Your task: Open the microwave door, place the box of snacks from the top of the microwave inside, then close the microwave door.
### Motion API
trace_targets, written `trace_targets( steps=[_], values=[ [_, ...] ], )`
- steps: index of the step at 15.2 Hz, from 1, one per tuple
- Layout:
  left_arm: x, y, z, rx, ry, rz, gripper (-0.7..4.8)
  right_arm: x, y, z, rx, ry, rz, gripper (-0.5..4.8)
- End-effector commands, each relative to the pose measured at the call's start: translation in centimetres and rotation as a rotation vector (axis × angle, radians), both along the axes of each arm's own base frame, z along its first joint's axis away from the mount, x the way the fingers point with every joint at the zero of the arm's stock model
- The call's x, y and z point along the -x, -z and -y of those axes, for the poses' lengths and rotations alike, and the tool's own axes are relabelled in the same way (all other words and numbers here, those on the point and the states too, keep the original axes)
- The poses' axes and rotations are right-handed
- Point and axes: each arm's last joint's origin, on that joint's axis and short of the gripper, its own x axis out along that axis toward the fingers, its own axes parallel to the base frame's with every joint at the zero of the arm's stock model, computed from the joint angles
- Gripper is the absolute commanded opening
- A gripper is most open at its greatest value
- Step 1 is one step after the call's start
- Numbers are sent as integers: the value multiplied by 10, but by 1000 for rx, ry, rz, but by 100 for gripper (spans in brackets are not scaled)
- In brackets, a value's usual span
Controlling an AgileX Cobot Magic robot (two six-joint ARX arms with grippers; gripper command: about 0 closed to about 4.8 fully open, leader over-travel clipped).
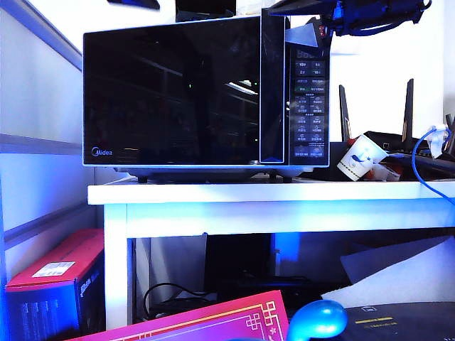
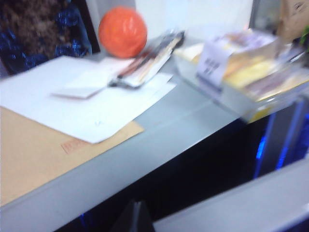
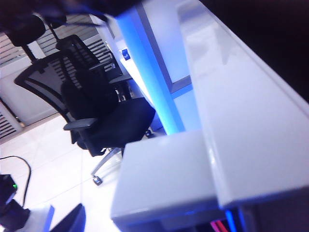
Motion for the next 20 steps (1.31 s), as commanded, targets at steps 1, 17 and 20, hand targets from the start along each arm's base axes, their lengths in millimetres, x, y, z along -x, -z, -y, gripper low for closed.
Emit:
trace_targets(
  steps=[1,17,20],
  values=[
    [-10,-1,5,54,71,88,-6,8,-19,-3,-37,-74,77,279],
    [-64,47,33,140,23,250,-6,11,-21,-9,-44,-106,69,279],
    [-64,48,33,142,16,247,-6,8,-21,5,-43,-68,63,279]
  ],
)
